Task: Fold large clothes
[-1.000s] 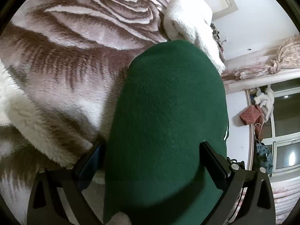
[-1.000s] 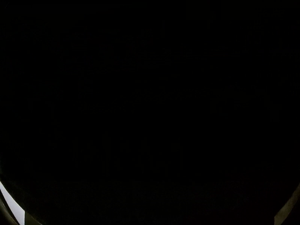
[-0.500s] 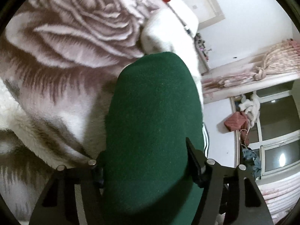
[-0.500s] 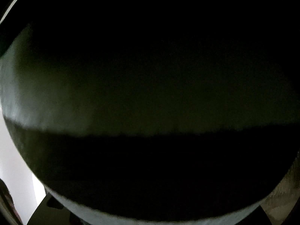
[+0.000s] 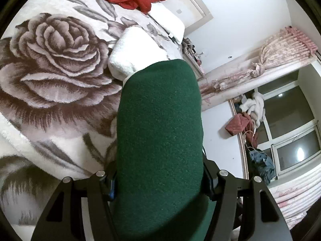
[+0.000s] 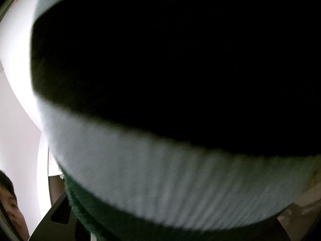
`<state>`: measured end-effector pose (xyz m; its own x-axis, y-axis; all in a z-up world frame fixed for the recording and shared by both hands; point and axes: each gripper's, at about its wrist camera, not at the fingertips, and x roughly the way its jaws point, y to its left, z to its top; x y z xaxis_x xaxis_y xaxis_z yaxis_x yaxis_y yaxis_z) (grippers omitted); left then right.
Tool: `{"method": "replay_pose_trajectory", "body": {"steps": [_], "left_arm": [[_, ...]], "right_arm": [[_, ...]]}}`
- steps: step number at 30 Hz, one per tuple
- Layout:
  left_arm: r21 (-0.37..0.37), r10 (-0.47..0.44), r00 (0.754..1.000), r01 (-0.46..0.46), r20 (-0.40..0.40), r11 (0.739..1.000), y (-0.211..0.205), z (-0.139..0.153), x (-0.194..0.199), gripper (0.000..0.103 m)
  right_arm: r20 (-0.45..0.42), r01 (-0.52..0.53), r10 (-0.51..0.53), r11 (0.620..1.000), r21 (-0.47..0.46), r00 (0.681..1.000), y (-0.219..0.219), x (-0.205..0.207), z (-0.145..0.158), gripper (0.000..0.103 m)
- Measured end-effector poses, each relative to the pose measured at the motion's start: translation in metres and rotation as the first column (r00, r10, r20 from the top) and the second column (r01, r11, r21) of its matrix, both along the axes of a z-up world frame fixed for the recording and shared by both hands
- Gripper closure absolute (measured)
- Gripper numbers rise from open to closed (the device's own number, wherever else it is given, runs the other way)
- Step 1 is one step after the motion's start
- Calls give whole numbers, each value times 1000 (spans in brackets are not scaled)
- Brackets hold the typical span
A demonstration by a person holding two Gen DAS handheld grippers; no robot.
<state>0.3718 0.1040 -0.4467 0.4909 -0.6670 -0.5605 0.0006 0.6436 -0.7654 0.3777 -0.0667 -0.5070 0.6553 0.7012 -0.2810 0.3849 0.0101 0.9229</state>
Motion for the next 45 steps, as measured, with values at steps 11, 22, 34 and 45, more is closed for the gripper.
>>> {"method": "replay_pose_trajectory", "body": {"steps": [11,22,34,45], "left_arm": [[-30,89,996,-89,0,996,17,13,-5,43],[-38,92,996,-92,-13,995,18,6,16,43],[-121,13,983,10,182,993,1,106,164,43],[-126,-16,996,27,89,992,42,-28,340,43]], "right_arm": [[129,-65,70,997,-44,989,15,52,60,73],[137,-70,80,995,-73,987,21,92,63,73],[353,50,12,985,-167,935,-4,231,193,73],[335,59,27,968,-245,942,34,422,112,73]]}}
